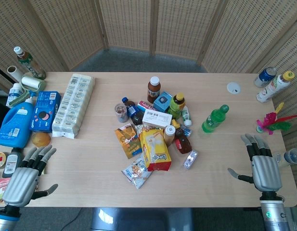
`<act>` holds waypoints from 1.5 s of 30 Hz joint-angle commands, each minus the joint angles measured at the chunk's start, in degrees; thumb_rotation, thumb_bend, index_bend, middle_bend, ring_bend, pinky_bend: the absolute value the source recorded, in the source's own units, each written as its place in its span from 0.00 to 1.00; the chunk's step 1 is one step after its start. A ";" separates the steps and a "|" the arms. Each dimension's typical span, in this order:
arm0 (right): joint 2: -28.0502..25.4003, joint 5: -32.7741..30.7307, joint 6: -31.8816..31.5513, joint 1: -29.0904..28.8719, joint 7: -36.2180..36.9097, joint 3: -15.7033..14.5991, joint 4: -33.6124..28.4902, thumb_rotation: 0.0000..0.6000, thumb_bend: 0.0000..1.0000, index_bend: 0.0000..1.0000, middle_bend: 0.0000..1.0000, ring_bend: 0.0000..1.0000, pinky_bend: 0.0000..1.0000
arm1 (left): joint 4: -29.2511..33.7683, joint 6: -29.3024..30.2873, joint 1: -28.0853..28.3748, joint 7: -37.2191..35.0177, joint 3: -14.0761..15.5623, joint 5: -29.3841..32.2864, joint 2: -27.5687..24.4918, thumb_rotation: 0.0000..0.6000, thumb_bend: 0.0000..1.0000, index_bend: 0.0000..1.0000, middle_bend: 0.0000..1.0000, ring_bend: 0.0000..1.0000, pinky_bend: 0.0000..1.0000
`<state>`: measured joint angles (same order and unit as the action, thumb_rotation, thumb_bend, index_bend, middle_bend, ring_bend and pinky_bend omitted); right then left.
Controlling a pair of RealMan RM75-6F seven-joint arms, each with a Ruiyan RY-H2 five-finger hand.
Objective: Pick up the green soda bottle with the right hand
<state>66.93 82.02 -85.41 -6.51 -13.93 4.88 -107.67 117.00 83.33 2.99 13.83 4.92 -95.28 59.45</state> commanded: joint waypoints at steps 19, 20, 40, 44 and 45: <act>2.74 -2.21 6.07 -4.22 22.23 5.12 6.76 0.85 0.01 0.00 0.00 0.00 0.00 | 0.84 -0.64 0.32 0.19 -0.16 -0.91 -0.02 1.00 0.22 0.08 0.04 0.00 0.00; 3.26 -2.96 6.96 -5.02 25.18 6.20 7.68 0.84 0.01 0.00 0.00 0.00 0.00 | 0.92 -0.70 0.34 0.28 -0.18 -0.89 0.02 1.00 0.22 0.08 0.04 0.00 0.00; 14.87 -12.28 22.84 -15.82 44.45 12.81 31.88 0.83 0.00 0.00 0.00 0.00 0.00 | 3.71 -1.57 0.72 3.76 -0.76 0.12 -0.31 1.00 0.22 0.08 0.04 0.00 0.00; 16.87 -12.84 25.17 -17.15 45.96 12.79 35.44 0.83 0.00 0.00 0.00 0.00 0.00 | 4.27 -1.52 0.64 4.43 -0.76 0.18 -0.48 1.00 0.22 0.08 0.04 0.00 0.00; 17.29 -12.97 25.67 -17.42 46.32 12.81 36.19 0.83 0.00 0.00 0.00 0.00 0.00 | 4.38 -1.50 0.62 4.55 -0.76 0.20 -0.52 1.00 0.22 0.08 0.04 0.00 0.00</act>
<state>83.29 69.49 -60.75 -23.20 31.56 17.60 -72.63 121.37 81.82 3.63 18.36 4.16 -95.10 58.95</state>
